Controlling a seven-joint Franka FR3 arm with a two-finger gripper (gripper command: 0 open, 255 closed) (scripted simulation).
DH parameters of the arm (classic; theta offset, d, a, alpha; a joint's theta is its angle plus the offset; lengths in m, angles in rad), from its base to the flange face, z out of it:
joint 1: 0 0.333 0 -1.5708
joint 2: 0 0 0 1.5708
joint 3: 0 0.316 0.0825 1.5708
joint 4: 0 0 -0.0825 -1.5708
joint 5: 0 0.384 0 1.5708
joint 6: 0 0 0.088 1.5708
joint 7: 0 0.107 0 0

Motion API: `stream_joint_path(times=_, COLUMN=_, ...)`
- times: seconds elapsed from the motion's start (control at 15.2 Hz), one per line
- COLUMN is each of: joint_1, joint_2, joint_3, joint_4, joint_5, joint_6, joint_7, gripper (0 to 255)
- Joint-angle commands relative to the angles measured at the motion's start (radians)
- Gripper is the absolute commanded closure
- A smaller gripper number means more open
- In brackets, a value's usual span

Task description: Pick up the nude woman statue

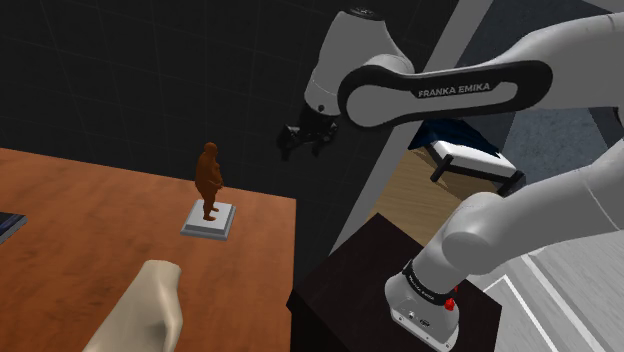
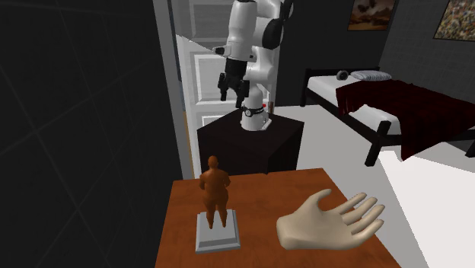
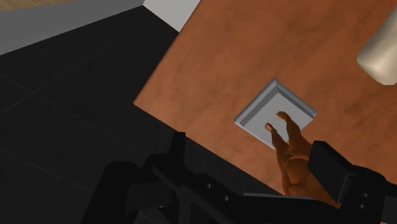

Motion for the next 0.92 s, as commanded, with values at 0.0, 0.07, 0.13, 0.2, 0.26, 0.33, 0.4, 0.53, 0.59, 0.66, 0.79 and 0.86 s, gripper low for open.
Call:
stream_joint_path(times=0.0, joint_1=-0.023, joint_2=0.071, joint_3=0.052, joint_4=0.025, joint_5=-0.034, joint_6=0.066, joint_7=0.077, gripper=0)
stream_joint_path(times=0.07, joint_1=-0.036, joint_2=0.108, joint_3=0.079, joint_4=0.039, joint_5=-0.057, joint_6=0.095, joint_7=0.119, gripper=0)
stream_joint_path(times=0.13, joint_1=-0.051, joint_2=0.146, joint_3=0.106, joint_4=0.055, joint_5=-0.086, joint_6=0.122, joint_7=0.163, gripper=0)
stream_joint_path(times=0.2, joint_1=-0.067, joint_2=0.185, joint_3=0.133, joint_4=0.073, joint_5=-0.119, joint_6=0.147, joint_7=0.21, gripper=0)
stream_joint_path(times=0.26, joint_1=-0.084, joint_2=0.226, joint_3=0.16, joint_4=0.093, joint_5=-0.158, joint_6=0.17, joint_7=0.26, gripper=0)
stream_joint_path(times=0.33, joint_1=-0.101, joint_2=0.269, joint_3=0.187, joint_4=0.115, joint_5=-0.203, joint_6=0.189, joint_7=0.314, gripper=0)
stream_joint_path(times=0.4, joint_1=-0.118, joint_2=0.313, joint_3=0.213, joint_4=0.139, joint_5=-0.253, joint_6=0.205, joint_7=0.371, gripper=0)
stream_joint_path(times=0.53, joint_1=-0.142, joint_2=0.408, joint_3=0.254, joint_4=0.195, joint_5=-0.373, joint_6=0.224, joint_7=0.495, gripper=0)
stream_joint_path(times=0.59, joint_1=-0.147, joint_2=0.458, joint_3=0.268, joint_4=0.227, joint_5=-0.438, joint_6=0.226, joint_7=0.559, gripper=0)
stream_joint_path(times=0.66, joint_1=-0.146, joint_2=0.509, joint_3=0.276, joint_4=0.261, joint_5=-0.505, joint_6=0.223, joint_7=0.623, gripper=0)
stream_joint_path(times=0.79, joint_1=-0.124, joint_2=0.611, joint_3=0.273, joint_4=0.335, joint_5=-0.633, joint_6=0.207, joint_7=0.741, gripper=0)
stream_joint_path(times=0.86, joint_1=-0.105, joint_2=0.66, joint_3=0.263, joint_4=0.375, joint_5=-0.69, joint_6=0.195, joint_7=0.793, gripper=0)
